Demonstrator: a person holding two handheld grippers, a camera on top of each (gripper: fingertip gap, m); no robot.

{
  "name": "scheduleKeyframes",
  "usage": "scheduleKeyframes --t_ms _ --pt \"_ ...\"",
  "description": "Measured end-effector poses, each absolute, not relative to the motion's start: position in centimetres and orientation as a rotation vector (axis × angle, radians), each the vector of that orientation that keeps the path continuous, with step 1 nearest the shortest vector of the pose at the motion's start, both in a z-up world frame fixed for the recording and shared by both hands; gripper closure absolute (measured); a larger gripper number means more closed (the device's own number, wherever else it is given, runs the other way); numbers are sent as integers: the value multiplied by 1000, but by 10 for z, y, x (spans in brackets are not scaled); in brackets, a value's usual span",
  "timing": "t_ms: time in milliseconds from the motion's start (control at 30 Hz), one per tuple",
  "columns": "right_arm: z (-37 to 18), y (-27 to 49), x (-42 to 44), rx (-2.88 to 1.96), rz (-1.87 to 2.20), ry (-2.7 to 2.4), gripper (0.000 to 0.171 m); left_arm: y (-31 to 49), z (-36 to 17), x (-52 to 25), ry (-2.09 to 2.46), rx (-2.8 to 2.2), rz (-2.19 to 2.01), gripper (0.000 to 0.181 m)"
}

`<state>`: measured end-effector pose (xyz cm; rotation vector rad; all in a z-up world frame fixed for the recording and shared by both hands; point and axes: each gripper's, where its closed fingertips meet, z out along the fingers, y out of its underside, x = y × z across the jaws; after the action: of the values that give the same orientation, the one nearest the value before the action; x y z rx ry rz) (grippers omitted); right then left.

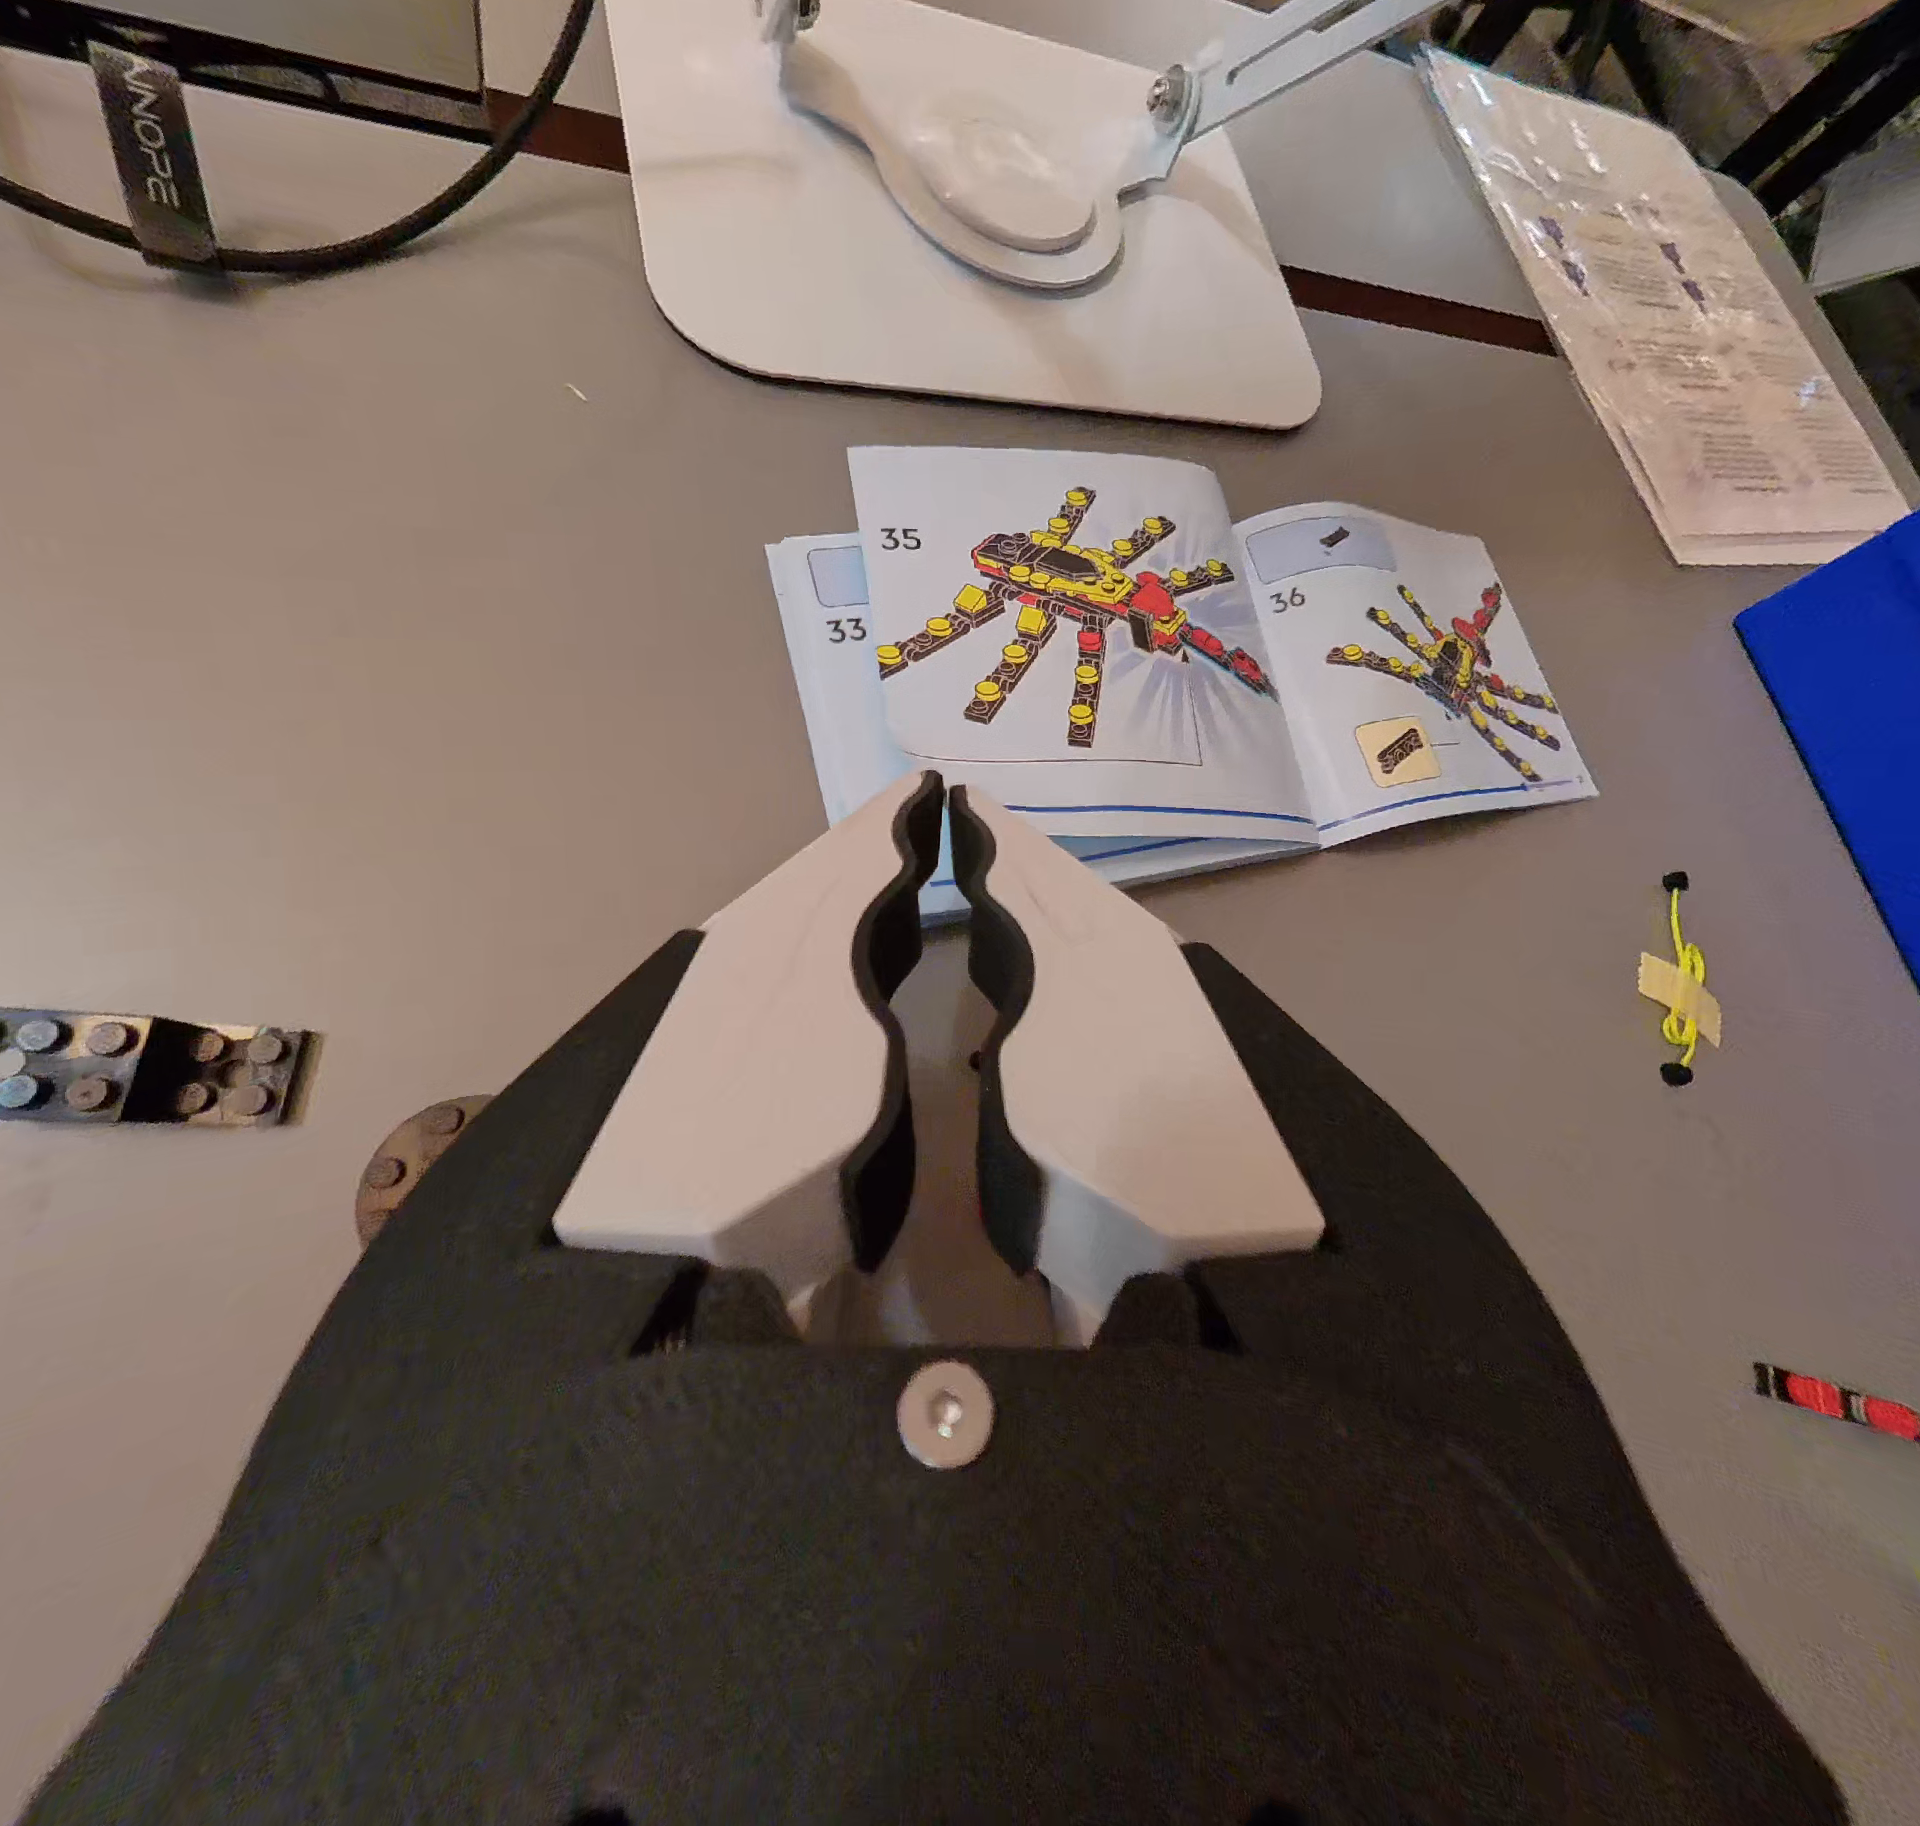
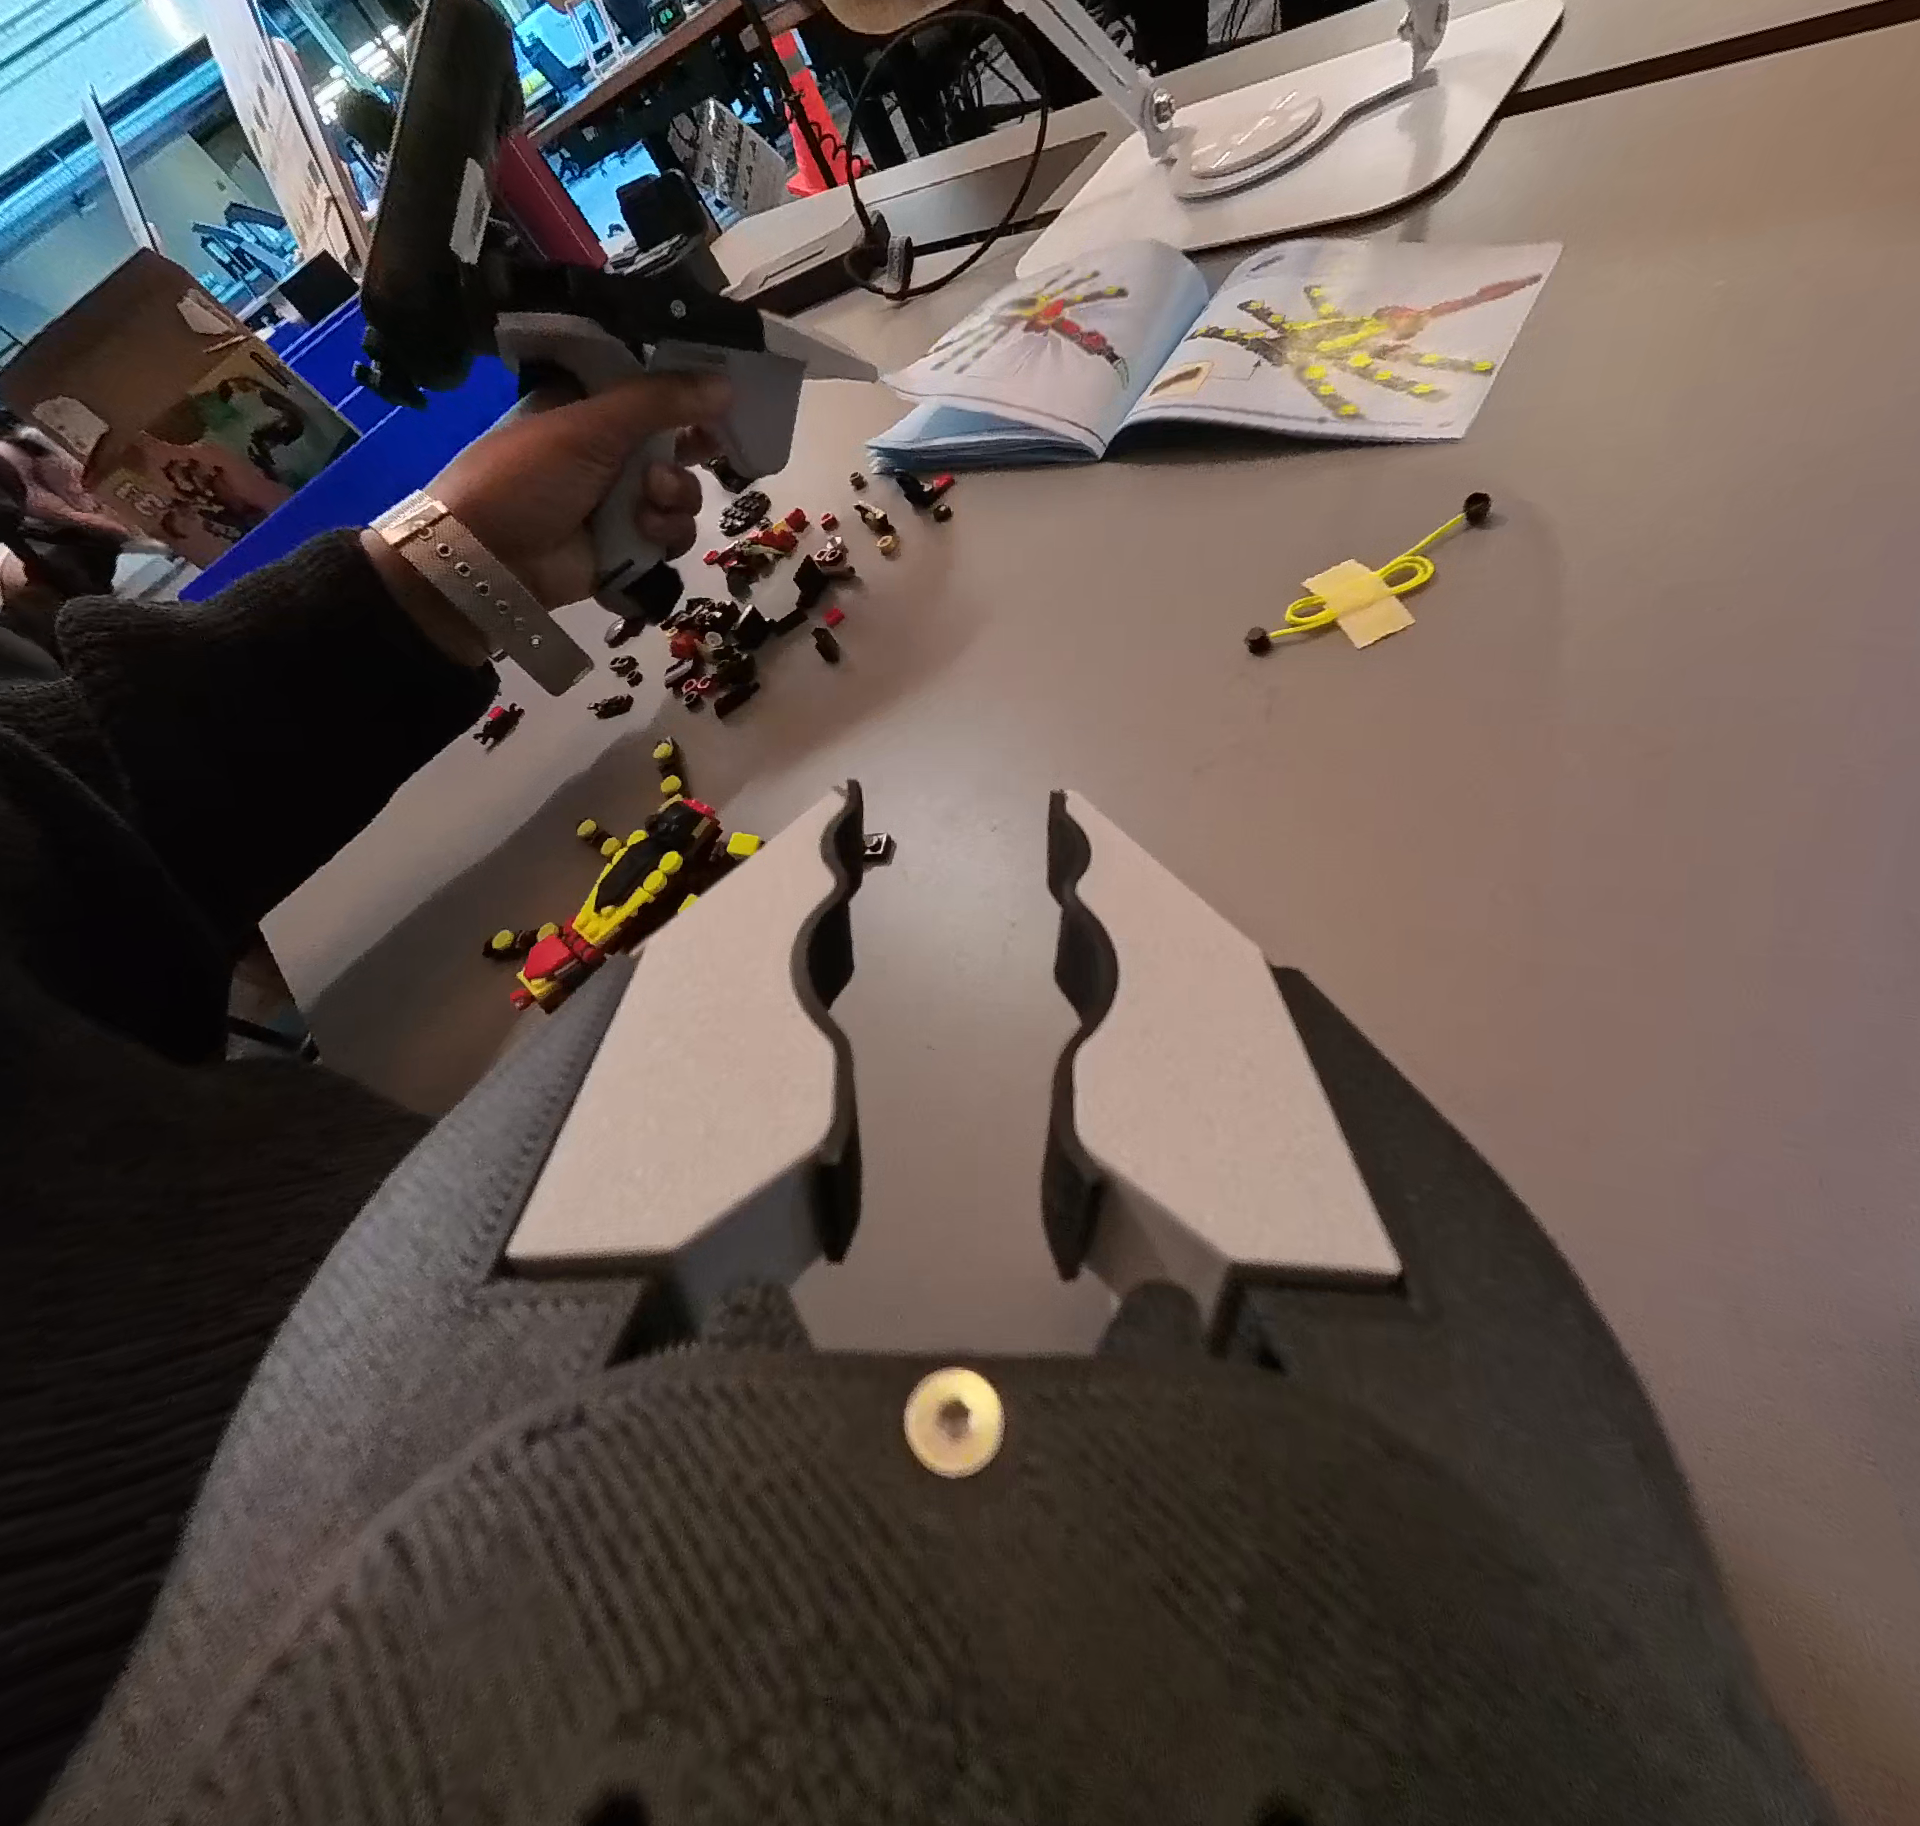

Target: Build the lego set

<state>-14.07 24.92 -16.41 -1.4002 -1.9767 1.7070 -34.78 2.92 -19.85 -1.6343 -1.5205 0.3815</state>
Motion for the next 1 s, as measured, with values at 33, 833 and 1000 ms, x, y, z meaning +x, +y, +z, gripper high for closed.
scheduleKeyframes --t_ms 33,833,1000 --pt "-165 249 -141 -1400 1705 -1979 137 29 -199 -347 -1518 -1637 378 181" --pt "-169 244 -141 -1384 1682 -2011 137 82 -187 -345 -1337 -1706 291 150" --pt "-169 244 -141 -1386 1680 -2011 137 92 -201 -349 -1350 -1781 274 149"
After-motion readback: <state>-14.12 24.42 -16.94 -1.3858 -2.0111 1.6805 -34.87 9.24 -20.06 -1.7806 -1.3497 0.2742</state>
